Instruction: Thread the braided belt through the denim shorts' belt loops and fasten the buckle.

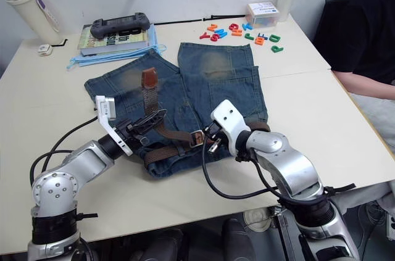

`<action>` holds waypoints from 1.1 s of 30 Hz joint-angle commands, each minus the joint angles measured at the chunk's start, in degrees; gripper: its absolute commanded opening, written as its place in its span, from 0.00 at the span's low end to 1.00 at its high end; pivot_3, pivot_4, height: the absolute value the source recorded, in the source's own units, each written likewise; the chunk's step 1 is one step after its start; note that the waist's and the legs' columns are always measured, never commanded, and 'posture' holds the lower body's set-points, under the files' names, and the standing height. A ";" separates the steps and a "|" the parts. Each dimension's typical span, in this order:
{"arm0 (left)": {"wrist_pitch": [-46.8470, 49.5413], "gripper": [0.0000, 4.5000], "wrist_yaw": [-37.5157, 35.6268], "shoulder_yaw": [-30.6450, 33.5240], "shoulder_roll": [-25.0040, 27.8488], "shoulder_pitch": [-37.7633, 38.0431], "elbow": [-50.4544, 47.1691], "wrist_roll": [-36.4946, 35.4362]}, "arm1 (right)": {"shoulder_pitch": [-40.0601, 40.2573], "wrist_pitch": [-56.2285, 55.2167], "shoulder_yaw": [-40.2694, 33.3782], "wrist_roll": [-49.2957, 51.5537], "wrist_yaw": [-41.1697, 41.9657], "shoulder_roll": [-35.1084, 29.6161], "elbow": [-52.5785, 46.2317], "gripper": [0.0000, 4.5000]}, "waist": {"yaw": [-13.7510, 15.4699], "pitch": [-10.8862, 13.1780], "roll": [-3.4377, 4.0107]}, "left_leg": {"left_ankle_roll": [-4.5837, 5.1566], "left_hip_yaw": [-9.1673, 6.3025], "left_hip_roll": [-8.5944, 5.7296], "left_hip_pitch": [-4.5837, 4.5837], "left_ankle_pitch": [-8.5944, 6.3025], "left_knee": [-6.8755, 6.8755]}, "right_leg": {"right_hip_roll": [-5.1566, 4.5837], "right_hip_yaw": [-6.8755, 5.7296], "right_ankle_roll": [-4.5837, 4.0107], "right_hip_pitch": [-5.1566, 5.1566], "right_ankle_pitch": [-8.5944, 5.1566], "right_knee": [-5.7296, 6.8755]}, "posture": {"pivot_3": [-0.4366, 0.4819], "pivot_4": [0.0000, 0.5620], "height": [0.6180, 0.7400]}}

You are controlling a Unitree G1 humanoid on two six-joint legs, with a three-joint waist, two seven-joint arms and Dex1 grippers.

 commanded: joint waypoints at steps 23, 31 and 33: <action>-1.15 0.00 -0.67 0.50 0.24 -0.06 -1.40 -0.68 | 0.01 -0.91 5.41 -1.48 -2.18 4.74 -0.72 0.01 | -0.07 0.01 0.01 | 0.00 -0.01 0.00 0.00 0.00 -0.02 | 0.01 -0.01 0.00 -0.01 0.00 -0.01 | 0.48 0.27 0.98; -0.97 0.00 -0.78 0.50 0.40 0.07 -1.36 -0.72 | -1.12 3.12 -1.89 3.95 -0.26 2.71 -7.44 0.01 | -0.06 0.01 0.01 | 0.00 -0.02 0.01 -0.01 0.00 -0.04 | 0.01 -0.01 0.00 -0.01 0.00 -0.02 | 0.48 0.27 0.98; -0.93 0.00 -0.85 0.48 0.42 0.06 -1.27 -0.73 | -1.22 3.78 -2.84 4.78 -0.30 2.47 -8.15 0.01 | -0.05 0.01 0.02 | 0.00 -0.01 0.02 0.00 0.00 -0.06 | 0.01 -0.01 0.00 -0.01 0.00 -0.03 | 0.48 0.27 0.98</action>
